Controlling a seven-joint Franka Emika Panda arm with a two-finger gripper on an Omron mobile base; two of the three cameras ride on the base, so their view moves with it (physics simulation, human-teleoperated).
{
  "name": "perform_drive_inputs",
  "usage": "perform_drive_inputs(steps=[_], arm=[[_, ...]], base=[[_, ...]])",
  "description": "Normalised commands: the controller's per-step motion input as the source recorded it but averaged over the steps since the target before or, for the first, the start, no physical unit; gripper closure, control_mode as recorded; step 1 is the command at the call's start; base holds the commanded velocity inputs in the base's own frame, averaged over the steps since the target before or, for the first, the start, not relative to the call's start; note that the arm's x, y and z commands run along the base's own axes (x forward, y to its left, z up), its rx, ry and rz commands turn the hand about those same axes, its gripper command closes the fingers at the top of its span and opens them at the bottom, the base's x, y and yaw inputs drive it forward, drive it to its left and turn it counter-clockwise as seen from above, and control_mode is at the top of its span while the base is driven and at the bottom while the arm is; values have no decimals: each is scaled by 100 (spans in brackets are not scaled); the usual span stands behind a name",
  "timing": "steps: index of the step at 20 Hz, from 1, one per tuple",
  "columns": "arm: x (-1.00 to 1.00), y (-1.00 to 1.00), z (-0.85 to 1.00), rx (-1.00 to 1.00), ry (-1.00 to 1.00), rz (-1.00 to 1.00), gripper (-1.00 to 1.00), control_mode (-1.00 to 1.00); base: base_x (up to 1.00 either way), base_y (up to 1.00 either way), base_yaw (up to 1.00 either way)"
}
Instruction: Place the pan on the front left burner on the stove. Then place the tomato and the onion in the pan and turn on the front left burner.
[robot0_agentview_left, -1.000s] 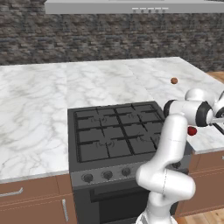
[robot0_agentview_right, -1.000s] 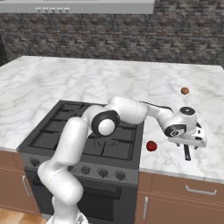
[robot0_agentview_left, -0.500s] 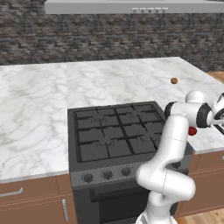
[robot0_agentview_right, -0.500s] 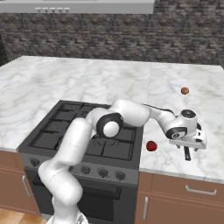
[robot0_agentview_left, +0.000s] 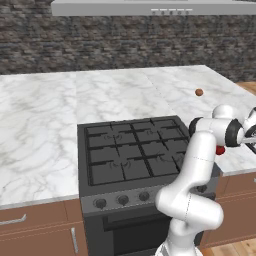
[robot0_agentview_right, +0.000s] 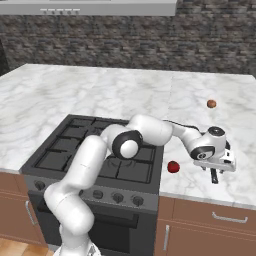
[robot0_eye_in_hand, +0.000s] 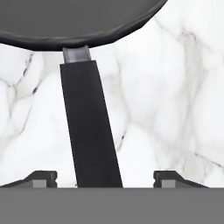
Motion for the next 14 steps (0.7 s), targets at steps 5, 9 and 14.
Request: perform_drive_inputs(steps=[5, 9, 14], arm=[[0, 0, -15, 0, 0, 0, 100, -100], [0, 0, -5, 0, 0, 0, 100, -100], [0, 0, 4, -1, 0, 0, 100, -100]], base=[[0, 0, 0], [0, 0, 0], [0, 0, 0]])
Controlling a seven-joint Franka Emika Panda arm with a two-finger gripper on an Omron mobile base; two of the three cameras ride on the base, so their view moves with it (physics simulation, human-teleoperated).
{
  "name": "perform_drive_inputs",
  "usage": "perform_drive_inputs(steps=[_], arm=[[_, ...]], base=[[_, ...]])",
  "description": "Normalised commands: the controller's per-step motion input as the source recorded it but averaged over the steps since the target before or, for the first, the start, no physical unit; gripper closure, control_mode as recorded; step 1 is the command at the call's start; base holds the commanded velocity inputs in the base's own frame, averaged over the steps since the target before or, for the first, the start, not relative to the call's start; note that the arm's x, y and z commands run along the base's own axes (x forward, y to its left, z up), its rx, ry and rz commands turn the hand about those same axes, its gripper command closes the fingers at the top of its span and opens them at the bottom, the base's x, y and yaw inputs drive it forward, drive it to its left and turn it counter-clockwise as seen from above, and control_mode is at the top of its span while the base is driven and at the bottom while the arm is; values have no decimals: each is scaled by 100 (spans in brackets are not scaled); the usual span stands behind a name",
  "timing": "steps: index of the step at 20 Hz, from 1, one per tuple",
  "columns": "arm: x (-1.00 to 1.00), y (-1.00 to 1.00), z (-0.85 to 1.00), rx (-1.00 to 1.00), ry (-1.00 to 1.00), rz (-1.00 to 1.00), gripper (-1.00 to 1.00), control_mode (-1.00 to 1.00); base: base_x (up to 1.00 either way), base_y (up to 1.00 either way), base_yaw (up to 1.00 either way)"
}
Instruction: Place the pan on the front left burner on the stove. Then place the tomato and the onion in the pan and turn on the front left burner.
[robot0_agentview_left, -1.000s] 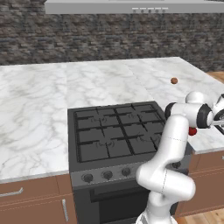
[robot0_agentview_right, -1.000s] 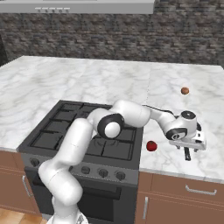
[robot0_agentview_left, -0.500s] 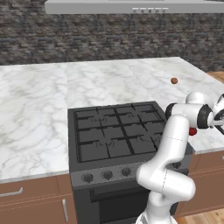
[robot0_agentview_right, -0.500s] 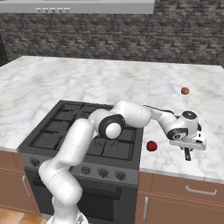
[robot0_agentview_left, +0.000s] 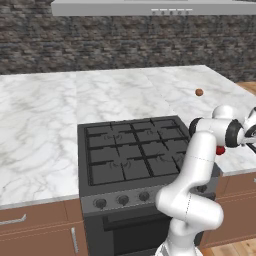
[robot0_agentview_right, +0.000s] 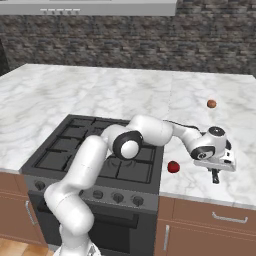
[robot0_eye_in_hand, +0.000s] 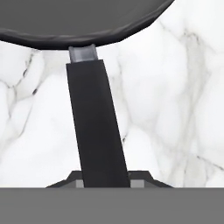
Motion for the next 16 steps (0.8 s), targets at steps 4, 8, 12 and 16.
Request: perform_drive_inputs(steps=[4, 8, 12, 16], arm=[[0, 0, 36, -3, 0, 0, 100, -100], [0, 0, 51, -4, 0, 0, 100, -100], [0, 0, 56, -2, 0, 0, 100, -100], [-2, 9, 55, 0, -2, 1, 100, -100]], base=[[0, 0, 0], [0, 0, 0], [0, 0, 0], [0, 0, 0]])
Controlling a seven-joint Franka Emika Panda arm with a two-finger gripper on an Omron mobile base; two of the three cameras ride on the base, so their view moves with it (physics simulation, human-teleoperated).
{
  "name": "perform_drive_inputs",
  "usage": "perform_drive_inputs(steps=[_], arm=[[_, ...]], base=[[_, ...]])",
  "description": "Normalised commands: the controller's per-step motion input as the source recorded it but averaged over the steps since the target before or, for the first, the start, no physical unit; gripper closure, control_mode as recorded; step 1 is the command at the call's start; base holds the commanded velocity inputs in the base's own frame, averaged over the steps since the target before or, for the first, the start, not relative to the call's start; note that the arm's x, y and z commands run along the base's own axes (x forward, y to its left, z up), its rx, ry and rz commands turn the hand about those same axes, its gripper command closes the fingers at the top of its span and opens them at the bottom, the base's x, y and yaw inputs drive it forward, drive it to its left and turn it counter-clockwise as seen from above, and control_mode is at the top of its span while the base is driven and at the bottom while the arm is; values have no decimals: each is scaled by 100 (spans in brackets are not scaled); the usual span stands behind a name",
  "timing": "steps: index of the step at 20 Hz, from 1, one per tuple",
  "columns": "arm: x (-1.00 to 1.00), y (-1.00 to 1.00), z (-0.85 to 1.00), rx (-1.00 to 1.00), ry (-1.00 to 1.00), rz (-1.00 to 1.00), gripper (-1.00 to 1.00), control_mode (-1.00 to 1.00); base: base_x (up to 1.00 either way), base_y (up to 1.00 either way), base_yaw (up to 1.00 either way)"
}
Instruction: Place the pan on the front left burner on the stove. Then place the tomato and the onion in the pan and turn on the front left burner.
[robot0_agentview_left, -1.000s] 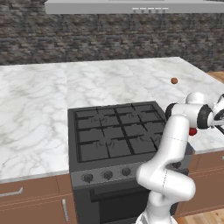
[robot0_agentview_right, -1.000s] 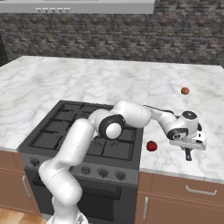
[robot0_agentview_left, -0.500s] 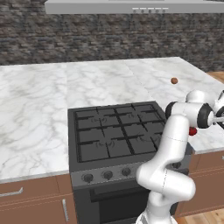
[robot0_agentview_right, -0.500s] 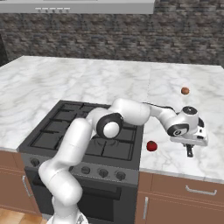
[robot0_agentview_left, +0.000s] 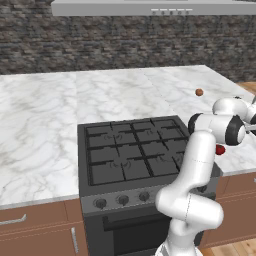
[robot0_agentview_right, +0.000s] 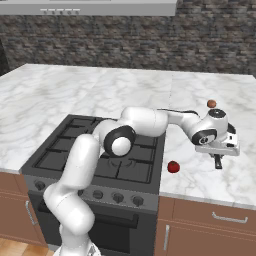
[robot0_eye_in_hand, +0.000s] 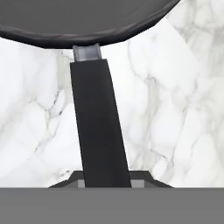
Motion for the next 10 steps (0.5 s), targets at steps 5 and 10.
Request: perform_drive_inputs(steps=[5, 10], arm=[[-18, 32, 44, 0, -6, 2, 100, -100], [-23, 53, 37, 0, -5, 2, 100, -100]], base=[[0, 0, 0], [0, 0, 0]])
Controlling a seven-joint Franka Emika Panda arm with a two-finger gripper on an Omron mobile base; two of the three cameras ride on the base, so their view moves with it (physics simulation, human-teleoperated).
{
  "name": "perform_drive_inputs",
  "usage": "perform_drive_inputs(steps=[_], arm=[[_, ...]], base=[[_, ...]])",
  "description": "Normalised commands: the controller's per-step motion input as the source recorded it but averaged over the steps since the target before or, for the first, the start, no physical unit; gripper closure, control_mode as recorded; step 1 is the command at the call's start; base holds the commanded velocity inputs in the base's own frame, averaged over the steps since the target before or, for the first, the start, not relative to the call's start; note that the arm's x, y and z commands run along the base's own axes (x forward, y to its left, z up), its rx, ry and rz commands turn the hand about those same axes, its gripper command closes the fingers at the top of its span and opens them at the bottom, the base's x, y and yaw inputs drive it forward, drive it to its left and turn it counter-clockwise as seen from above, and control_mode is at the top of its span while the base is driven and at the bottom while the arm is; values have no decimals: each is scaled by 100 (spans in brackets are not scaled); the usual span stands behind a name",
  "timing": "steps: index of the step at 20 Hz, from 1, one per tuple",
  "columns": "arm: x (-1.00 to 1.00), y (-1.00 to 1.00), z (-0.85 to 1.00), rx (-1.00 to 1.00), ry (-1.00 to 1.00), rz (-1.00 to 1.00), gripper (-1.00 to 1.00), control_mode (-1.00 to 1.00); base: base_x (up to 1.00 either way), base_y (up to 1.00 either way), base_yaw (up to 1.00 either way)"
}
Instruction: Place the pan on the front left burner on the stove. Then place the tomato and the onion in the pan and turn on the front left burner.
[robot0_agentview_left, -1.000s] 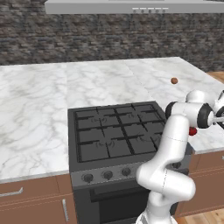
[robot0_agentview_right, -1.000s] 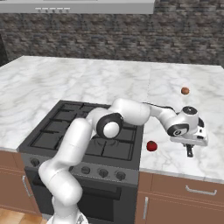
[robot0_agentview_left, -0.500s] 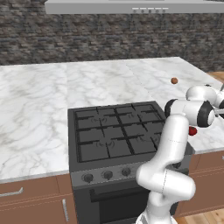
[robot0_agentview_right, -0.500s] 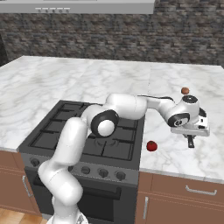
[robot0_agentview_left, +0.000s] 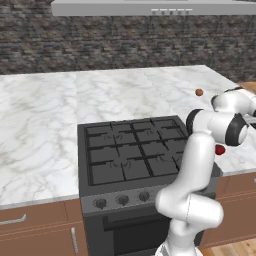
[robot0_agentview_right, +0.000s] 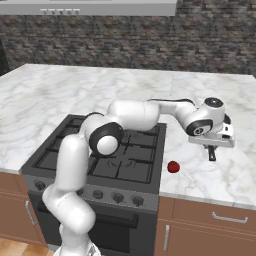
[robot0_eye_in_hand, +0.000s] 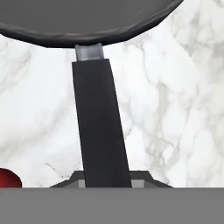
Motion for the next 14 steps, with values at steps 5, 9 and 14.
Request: perform_drive_inputs(steps=[5, 9, 14], arm=[[-15, 61, 33, 0, -2, 2, 100, -100], [-11, 61, 21, 0, 0, 5, 100, -100], [-7, 67, 12, 0, 0, 6, 100, -100]], base=[[0, 0, 0], [0, 0, 0], [0, 0, 0]])
